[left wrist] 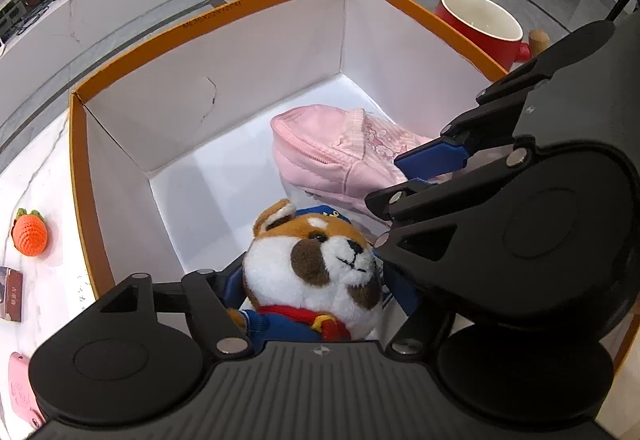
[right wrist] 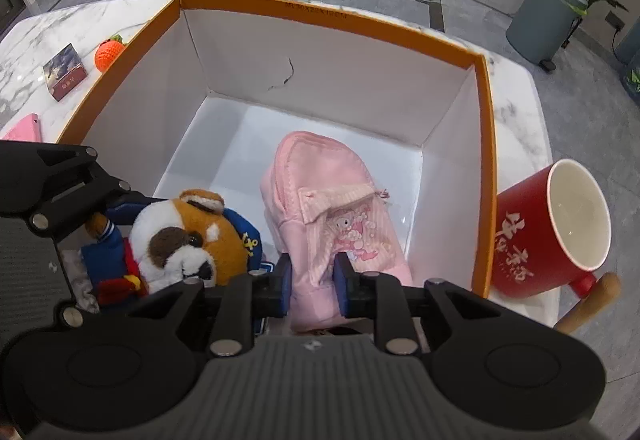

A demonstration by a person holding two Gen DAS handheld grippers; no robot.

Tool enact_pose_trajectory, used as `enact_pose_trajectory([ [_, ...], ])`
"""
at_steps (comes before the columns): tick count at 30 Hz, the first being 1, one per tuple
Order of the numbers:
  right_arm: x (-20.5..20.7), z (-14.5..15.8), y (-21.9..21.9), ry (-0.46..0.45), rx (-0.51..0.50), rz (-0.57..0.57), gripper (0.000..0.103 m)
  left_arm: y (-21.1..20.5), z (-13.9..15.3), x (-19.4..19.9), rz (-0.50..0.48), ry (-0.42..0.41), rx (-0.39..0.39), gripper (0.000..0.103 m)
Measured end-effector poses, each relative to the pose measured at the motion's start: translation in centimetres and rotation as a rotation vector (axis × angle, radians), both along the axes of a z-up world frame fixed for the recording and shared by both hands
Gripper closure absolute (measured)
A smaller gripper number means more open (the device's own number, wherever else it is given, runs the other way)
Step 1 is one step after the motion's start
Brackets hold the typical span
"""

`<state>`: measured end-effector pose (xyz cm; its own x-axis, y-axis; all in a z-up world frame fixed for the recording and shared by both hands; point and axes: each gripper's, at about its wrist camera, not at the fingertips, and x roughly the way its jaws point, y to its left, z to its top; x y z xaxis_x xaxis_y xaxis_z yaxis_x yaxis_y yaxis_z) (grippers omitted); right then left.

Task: Organize objects
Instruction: 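Lower both tools into the box and open them to release the items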

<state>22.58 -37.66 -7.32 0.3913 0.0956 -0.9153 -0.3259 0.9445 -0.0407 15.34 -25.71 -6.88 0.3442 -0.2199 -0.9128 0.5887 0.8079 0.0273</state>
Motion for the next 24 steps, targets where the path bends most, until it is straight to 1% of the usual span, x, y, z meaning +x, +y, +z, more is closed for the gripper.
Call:
enact_pose_trajectory([
  [2, -0.1, 0.0, 0.0, 0.008, 0.002, 0.006, 0.079, 0.2, 0.1, -0.3, -0.013, 0.005, -0.001, 0.017],
  [4, -0.1, 0.0, 0.1, 0.009, 0.002, 0.021, 0.075, -0.7, 0.2, 0.2, -0.022, 0.016, -0.007, 0.017],
  [5, -0.1, 0.0, 0.2, 0.008, 0.001, 0.026, 0.074, -0.6, 0.3, 0.1, -0.025, 0.021, -0.011, 0.016],
  [11, -0.2, 0.4, 0.3, 0.01, -0.003, 0.018, 0.07, -0.6, 0.7, -0.2, -0.032, 0.025, -0.027, 0.013],
  [15, -0.4, 0.9, 0.2, -0.011, 0.012, 0.014, 0.064, -0.7, 1.3, -0.3, -0.043, 0.004, -0.032, 0.001],
  [19, -0.5, 1.7, 0.1, -0.022, 0.014, 0.004, 0.058, -0.7, 2.0, -0.7, -0.047, -0.01, -0.037, 0.001],
  [20, -0.6, 2.0, 0.1, -0.025, 0.015, 0.005, 0.058, -0.7, 1.8, -0.4, -0.048, -0.014, -0.039, 0.001],
  [24, -0.9, 3.4, 0.0, -0.045, 0.01, 0.006, 0.055, -0.7, 2.9, -0.7, -0.053, -0.032, -0.044, 0.001],
])
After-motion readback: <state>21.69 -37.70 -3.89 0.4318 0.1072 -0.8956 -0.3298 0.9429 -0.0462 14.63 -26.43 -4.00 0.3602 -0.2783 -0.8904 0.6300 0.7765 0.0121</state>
